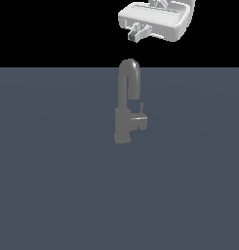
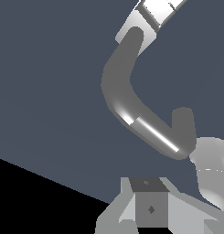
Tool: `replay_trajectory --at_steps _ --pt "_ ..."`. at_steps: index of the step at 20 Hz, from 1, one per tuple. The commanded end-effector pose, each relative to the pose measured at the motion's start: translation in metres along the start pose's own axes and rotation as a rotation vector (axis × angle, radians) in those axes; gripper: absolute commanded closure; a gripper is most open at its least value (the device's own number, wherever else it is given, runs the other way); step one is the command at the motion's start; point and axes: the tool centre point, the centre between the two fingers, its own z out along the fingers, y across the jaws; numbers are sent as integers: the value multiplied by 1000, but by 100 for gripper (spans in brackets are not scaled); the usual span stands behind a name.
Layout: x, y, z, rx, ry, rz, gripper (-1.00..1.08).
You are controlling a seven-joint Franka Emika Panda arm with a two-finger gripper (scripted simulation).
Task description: Turn on the faucet by rotating a designated handle.
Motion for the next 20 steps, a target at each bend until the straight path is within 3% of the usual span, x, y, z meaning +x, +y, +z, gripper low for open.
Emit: replay_trajectory --at_steps 1,20 --pt "16 -1 -1 33 -37 30 108" --pt "142 10 17 305 -330 283 108"
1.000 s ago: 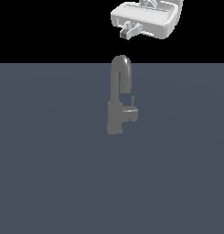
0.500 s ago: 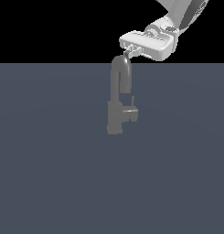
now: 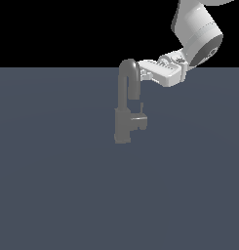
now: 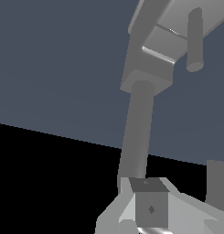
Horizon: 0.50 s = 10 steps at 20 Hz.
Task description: Turn on the faucet by rotating a designated handle.
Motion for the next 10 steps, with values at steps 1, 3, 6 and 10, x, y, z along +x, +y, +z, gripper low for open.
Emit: replay_trajectory --at_steps 1,3,6,10 --pt "18 -1 -1 39 -43 36 108" --pt "32 -1 -1 70 -75 65 108" --pt "52 -1 0 112 -119 104 108" --pt "75 0 3 161 -170 151 108"
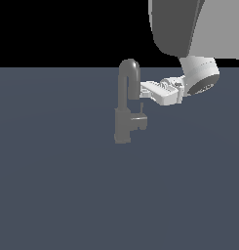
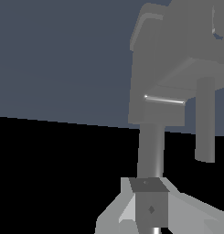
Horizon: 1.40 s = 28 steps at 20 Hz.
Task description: Turn on the faucet by rotating a designated handle.
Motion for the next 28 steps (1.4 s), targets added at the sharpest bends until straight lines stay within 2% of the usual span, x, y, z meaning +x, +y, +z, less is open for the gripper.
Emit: replay_trajectory --at_steps 1,6,10,28 --pt "13 -1 0 30 -31 27 108" --pt "34 -2 0 73 -75 68 108" --pt "43 -2 1 90 -93 85 108" --pt "41 8 2 93 -95 88 108"
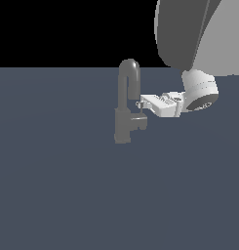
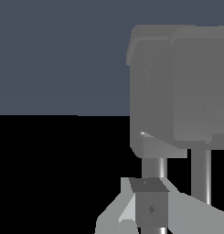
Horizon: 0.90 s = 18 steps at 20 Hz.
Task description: Turn on the faucet by rotating a designated handle.
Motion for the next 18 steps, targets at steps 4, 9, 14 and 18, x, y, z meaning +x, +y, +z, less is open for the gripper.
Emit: replay_trajectory --at_steps 4,9,14,18 --pt "-2 7 0 0 0 0 108" --pt "-3 14 0 0 0 0 108" --pt "-5 22 0 0 0 0 108" --pt "-7 30 0 0 0 0 108"
